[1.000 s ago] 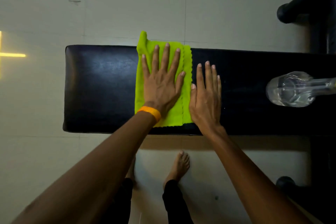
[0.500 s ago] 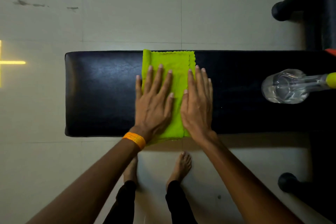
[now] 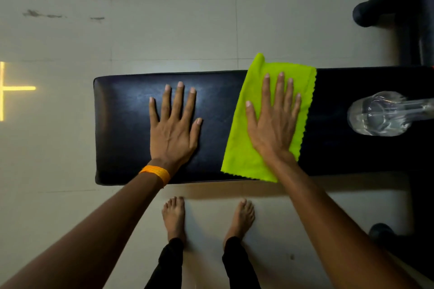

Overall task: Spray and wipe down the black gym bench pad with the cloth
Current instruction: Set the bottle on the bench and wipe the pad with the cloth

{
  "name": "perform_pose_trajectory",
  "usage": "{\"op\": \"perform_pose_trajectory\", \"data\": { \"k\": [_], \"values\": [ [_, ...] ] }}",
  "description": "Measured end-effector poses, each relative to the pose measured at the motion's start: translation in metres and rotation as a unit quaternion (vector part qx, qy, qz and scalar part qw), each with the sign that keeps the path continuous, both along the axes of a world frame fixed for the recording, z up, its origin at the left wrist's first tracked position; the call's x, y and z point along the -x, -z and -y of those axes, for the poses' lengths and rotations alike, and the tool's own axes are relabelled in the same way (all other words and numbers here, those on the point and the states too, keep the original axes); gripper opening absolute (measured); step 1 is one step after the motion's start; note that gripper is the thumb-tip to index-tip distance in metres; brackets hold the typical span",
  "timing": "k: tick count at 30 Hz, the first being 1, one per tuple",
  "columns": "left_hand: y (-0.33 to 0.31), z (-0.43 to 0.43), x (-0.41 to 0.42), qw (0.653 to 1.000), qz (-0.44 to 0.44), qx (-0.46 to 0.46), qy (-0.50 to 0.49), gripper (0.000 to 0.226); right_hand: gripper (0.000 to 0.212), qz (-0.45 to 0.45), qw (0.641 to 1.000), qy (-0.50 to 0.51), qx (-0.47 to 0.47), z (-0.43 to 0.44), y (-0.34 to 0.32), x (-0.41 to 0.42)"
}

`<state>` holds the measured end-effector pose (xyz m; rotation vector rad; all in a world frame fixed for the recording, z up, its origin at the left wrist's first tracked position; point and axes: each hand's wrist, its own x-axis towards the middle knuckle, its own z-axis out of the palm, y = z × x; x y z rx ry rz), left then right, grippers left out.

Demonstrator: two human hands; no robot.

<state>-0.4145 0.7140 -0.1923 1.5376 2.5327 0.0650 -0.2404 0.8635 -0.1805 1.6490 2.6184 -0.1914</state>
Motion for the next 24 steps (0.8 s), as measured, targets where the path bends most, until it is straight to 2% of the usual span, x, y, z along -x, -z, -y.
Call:
{"op": "perform_pose_trajectory", "data": {
  "k": [2, 4, 6, 7, 9, 11, 13, 16, 20, 24],
  "values": [
    [-0.001, -0.001, -0.001, 1.000, 0.006, 0.002, 0.003, 0.066, 0.072, 0.012, 0.994, -0.106, 0.016, 0.032, -0.003, -0.003],
    [-0.001, -0.001, 0.000, 1.000, 0.010, 0.005, 0.003, 0.067, 0.072, 0.013, 0.970, -0.238, 0.042, 0.033, -0.004, -0.017],
    [-0.001, -0.001, -0.001, 1.000, 0.015, 0.006, -0.001, 0.068, 0.071, 0.016, 0.960, -0.275, 0.042, -0.001, -0.002, -0.034],
    [-0.002, -0.001, -0.002, 1.000, 0.020, 0.005, -0.002, 0.069, 0.071, 0.016, 0.970, -0.239, 0.037, -0.015, -0.002, -0.040],
    [-0.004, -0.009, -0.010, 0.999, 0.032, -0.006, 0.008, 0.070, 0.069, 0.008, 0.995, -0.097, 0.015, -0.021, -0.002, -0.042],
    [-0.008, -0.026, -0.022, 0.998, 0.040, -0.031, 0.032, 0.068, 0.069, 0.006, 1.000, 0.011, -0.005, 0.008, -0.001, -0.033],
    [-0.010, -0.053, -0.034, 0.995, 0.060, -0.059, 0.051, 0.066, 0.070, 0.008, 1.000, -0.017, 0.002, 0.034, -0.003, -0.040],
    [-0.010, -0.086, -0.040, 0.992, 0.068, -0.072, 0.082, 0.065, 0.071, 0.007, 0.993, -0.120, 0.017, 0.004, -0.001, -0.068],
    [0.002, -0.105, -0.055, 0.987, 0.044, -0.052, 0.144, 0.066, 0.069, -0.001, 1.000, 0.001, -0.012, -0.070, 0.002, -0.069],
    [0.006, -0.105, -0.056, 0.988, 0.012, -0.045, 0.147, 0.067, 0.070, -0.001, 0.998, 0.055, -0.022, -0.061, 0.002, -0.065]
  ]
}}
